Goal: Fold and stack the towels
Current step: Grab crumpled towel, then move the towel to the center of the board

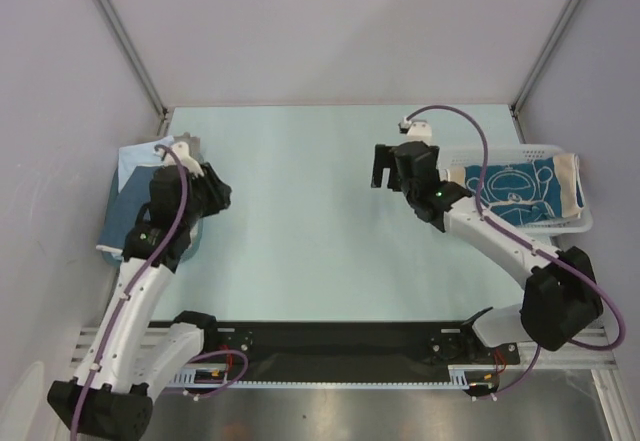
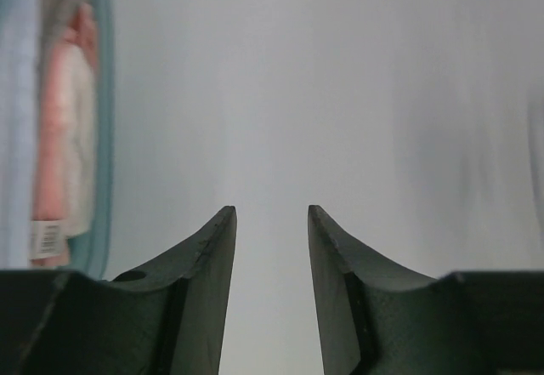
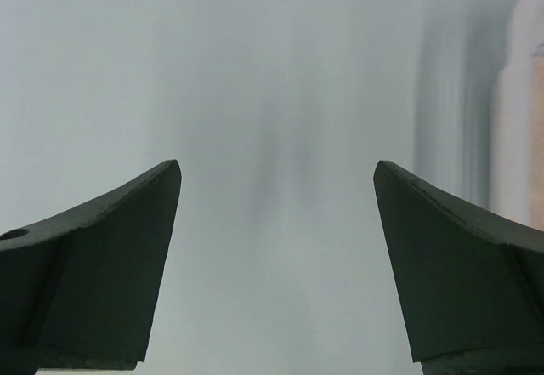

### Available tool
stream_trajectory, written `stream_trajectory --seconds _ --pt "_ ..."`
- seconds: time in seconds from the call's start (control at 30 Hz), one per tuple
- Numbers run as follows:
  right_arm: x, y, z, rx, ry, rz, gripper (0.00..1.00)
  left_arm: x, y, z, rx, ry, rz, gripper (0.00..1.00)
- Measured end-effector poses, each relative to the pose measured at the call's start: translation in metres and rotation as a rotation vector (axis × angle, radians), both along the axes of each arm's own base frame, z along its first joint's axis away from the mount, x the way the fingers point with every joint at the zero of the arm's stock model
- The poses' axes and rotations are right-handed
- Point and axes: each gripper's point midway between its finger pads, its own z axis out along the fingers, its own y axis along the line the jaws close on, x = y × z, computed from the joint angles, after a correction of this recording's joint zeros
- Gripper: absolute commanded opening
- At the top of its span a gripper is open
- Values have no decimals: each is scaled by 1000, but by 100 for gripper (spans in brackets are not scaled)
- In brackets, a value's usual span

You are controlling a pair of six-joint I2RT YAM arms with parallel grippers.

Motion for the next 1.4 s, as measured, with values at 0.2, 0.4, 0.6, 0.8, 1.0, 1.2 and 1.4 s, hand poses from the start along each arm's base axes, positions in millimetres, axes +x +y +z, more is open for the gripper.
stream_trajectory --seconds 0.2,0.4,0.6,0.8,1.0,1.2,1.4 --pt "-14 31 -52 -29 105 99 100 30 93 31 48 -50 417 51" --pt "-20 48 -60 31 123 178 100 36 192 -11 47 77 806 50" --pt "-27 60 -64 65 139 251 100 50 230 -76 12 273 951 52" --pt "-32 68 -65 98 138 304 100 65 235 -97 -9 333 983 38" --pt "-36 64 -62 118 132 314 100 71 237 -101 -19 340 989 0" --pt "-38 59 -59 131 122 312 100 78 235 -95 -38 329 963 0" --pt "-37 58 -59 134 118 311 100 101 216 -29 -55 198 836 0"
